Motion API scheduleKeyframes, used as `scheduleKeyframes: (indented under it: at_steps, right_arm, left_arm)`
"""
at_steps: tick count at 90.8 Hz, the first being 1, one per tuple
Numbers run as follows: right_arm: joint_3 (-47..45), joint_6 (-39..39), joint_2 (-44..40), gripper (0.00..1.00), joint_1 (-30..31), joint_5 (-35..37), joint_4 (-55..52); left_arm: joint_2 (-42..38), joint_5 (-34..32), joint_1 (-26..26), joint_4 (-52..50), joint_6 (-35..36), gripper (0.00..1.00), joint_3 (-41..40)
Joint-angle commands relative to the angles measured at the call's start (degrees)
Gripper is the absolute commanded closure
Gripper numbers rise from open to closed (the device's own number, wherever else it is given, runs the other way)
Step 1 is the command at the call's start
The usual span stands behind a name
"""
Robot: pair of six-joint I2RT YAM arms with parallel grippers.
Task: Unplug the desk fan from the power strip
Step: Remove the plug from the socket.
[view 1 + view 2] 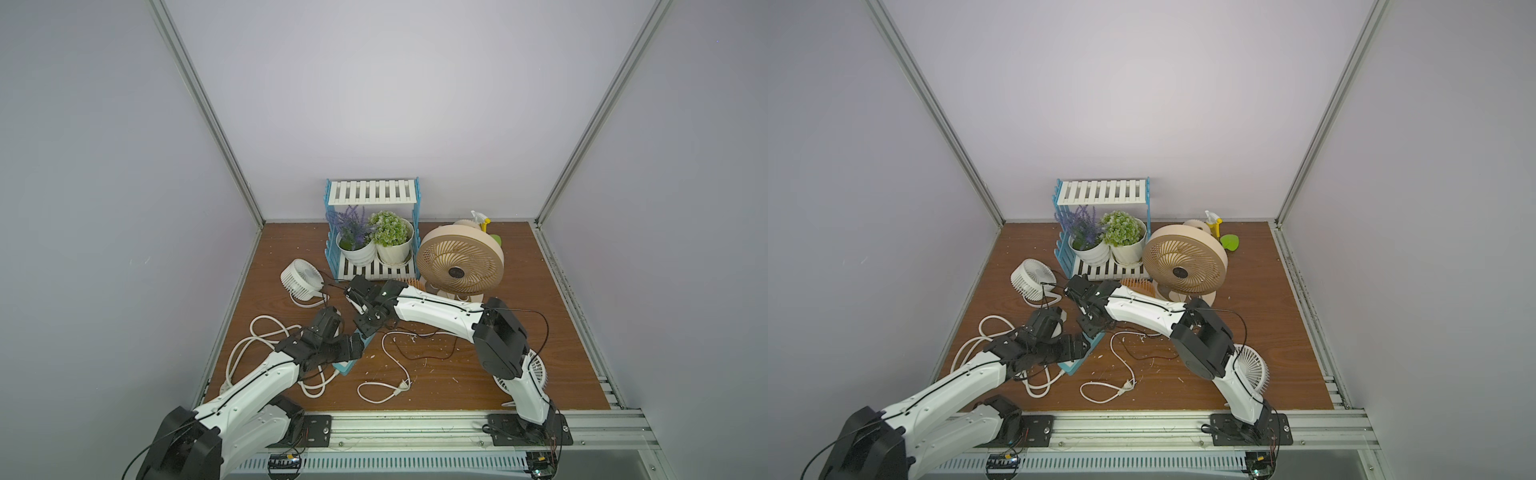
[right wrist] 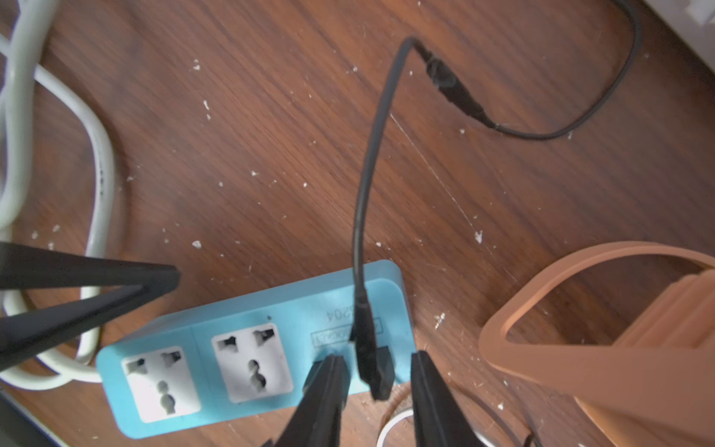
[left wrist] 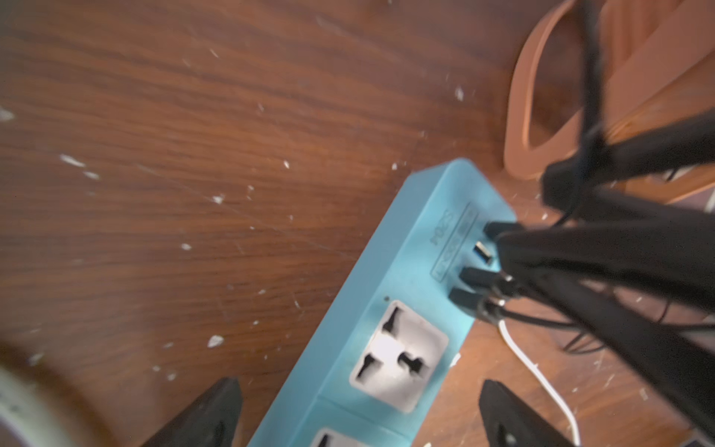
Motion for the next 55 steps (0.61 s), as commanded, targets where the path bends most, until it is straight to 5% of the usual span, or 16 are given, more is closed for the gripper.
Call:
scheduleKeyframes:
  at_steps: [1, 55]
  right_arm:
    - [-0.42, 0.46, -1.41, 0.67, 0.05, 0.4, 0.75]
    - [-0.33, 0.53, -2.02, 0.68, -0.06, 1.78, 2.36]
  left_arm:
    - [-3.06, -5.29, -0.71, -2.71, -3.37, 0.01, -0.31]
    - [0.88, -6.0, -0.71, -5.3, -8.39, 0.07, -1.92]
